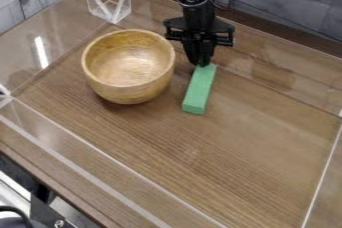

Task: Move green object from inside the wooden bowl to the table next to it

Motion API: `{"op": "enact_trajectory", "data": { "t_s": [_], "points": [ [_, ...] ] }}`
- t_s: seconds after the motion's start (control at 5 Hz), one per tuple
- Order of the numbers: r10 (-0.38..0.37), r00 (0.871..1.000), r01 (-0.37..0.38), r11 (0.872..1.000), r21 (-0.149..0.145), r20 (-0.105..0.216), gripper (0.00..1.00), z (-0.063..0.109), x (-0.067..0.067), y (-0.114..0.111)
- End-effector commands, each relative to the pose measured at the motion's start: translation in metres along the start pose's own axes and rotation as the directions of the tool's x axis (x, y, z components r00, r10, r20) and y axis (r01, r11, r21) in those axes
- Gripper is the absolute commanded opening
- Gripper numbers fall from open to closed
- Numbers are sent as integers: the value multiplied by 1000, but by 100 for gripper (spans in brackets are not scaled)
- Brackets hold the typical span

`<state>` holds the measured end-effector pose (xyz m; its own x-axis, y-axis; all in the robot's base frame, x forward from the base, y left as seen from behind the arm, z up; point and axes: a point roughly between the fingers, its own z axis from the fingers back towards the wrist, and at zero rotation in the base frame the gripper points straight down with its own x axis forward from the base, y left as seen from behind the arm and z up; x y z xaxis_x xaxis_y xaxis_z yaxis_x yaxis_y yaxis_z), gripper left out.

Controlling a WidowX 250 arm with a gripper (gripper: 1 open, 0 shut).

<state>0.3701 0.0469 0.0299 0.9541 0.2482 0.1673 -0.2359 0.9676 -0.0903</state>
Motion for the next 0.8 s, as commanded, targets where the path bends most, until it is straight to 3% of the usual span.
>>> {"op": "enact_trajectory", "data": {
  "t_s": [0.0, 0.2, 0.6],
  "points": [
    [49, 999, -49, 999, 21, 5, 0, -4, -3, 6],
    [98, 995, -98, 995, 31, 7, 0, -9, -6, 8],
    [132, 991, -132, 991, 39, 2, 0, 7, -14, 4]
  ]
}}
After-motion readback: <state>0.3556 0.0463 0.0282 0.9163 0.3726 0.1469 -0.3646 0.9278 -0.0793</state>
